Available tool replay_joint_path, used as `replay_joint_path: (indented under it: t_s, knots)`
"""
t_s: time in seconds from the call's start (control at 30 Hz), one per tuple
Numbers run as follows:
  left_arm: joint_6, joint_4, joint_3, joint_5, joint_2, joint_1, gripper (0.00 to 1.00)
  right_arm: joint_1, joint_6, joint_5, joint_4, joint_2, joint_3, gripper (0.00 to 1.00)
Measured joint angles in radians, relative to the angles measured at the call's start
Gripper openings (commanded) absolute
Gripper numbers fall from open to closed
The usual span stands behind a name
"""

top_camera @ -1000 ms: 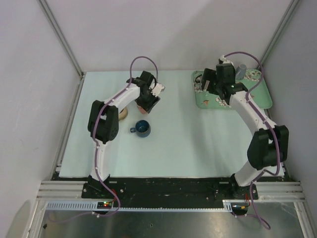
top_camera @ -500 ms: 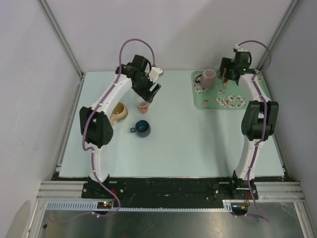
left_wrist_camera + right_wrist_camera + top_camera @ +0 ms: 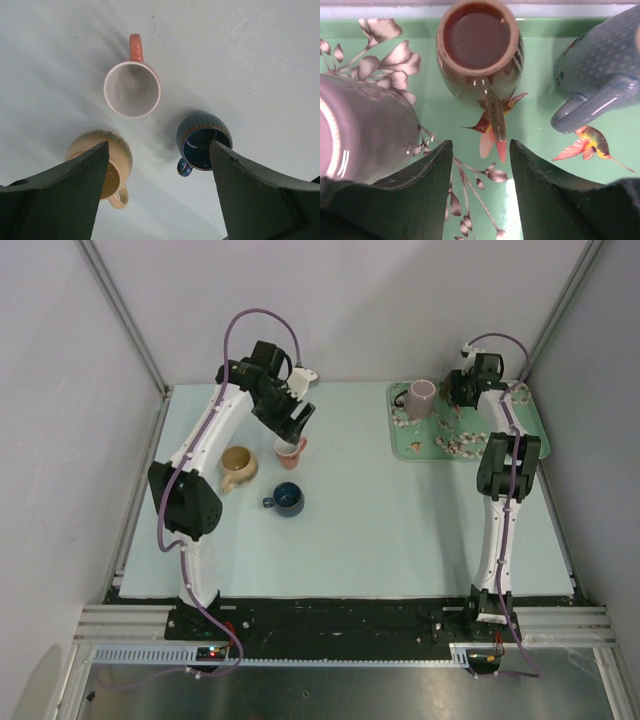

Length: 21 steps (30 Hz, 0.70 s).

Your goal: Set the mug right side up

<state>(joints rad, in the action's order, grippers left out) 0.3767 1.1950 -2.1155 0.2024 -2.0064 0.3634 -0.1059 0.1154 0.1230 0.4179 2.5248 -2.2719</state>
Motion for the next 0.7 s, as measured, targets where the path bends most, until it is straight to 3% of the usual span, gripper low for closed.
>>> replay_joint_path:
  t_s: [0.27, 0.7]
  knots:
    - [0.002, 0.015, -0.018, -0.001, 0.0, 0.0, 0.86, 0.005, 0.068, 0.015, 0.004, 0.076, -0.094, 0.42]
    - [0.009, 0.022, -0.083, -0.016, 0.0, -0.016, 0.86, 0.034, 0.271, -0.04, -0.002, 0.106, -0.137, 0.41]
